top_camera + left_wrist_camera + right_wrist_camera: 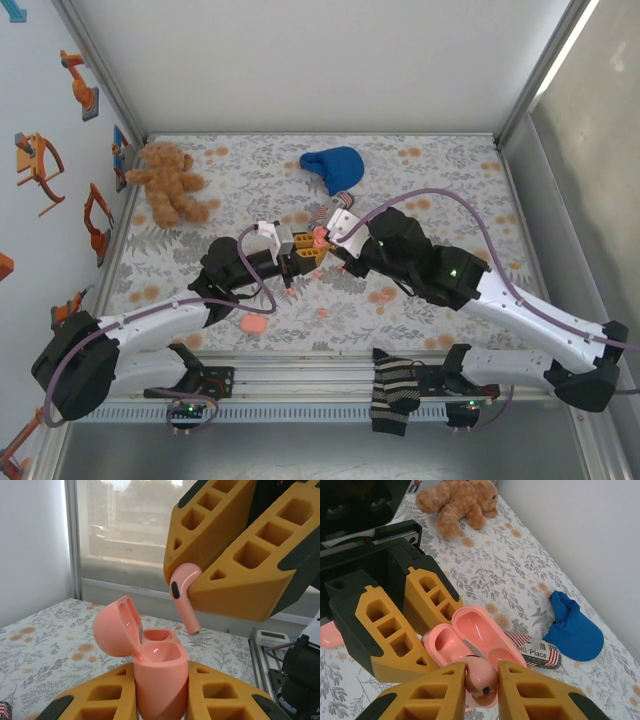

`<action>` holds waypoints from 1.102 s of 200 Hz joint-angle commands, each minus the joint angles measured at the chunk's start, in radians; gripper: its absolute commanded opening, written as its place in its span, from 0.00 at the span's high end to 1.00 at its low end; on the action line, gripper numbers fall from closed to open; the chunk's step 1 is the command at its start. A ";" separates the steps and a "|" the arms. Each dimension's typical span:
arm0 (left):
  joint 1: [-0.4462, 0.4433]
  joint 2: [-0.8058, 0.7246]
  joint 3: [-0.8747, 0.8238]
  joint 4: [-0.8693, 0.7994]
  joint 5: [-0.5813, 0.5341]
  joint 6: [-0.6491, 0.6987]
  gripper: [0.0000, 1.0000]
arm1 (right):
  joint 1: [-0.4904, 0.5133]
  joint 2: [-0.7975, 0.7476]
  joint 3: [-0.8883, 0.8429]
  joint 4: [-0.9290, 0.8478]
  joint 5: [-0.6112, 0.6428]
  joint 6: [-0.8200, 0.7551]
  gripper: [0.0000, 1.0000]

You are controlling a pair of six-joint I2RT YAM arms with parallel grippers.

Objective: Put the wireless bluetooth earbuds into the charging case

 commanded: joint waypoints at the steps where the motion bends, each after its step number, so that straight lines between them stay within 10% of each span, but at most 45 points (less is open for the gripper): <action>1: -0.009 -0.004 0.021 0.046 0.025 -0.015 1.00 | 0.014 0.005 0.030 0.066 0.034 -0.025 0.79; 220: -0.016 -0.011 0.010 0.076 0.028 -0.012 1.00 | 0.048 0.032 0.028 0.023 0.006 0.042 0.70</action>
